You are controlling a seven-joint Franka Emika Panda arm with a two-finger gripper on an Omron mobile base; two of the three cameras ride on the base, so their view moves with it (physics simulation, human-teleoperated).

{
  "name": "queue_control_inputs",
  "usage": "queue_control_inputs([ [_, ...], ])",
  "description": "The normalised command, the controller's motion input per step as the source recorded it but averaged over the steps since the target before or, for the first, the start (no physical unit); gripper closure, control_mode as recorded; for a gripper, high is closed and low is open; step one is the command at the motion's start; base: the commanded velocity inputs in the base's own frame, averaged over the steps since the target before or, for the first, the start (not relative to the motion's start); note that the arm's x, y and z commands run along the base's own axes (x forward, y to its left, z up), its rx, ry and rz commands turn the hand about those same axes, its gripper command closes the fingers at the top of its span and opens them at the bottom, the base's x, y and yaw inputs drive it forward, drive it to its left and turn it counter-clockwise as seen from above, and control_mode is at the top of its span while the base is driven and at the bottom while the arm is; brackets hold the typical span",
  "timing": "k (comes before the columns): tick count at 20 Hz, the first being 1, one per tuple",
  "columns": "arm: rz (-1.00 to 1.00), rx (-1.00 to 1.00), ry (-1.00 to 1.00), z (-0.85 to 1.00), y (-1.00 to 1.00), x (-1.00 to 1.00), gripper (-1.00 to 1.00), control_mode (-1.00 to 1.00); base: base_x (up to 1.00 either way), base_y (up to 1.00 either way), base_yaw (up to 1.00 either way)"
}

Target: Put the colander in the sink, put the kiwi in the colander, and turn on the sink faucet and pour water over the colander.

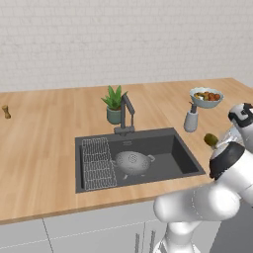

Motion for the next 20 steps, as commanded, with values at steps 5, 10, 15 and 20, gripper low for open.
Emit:
queue_control_inputs([
  [5,0.5,-0.12,-0.06,0.01,0.87,0.0,1.0,-1.0,0.0,0.0,0.0],
  [10,0.43,-0.08,-0.1,0.0,0.99,0.03,1.0,-1.0,0.0,0.0,0.0],
  [15,0.22,0.0,-0.02,-0.02,1.0,0.4,1.0,-1.0,0.0,0.0,0.0],
  [20,0.14,0.0,0.01,-0.17,0.72,0.72,1.0,-1.0,0.0,0.0,0.0],
])
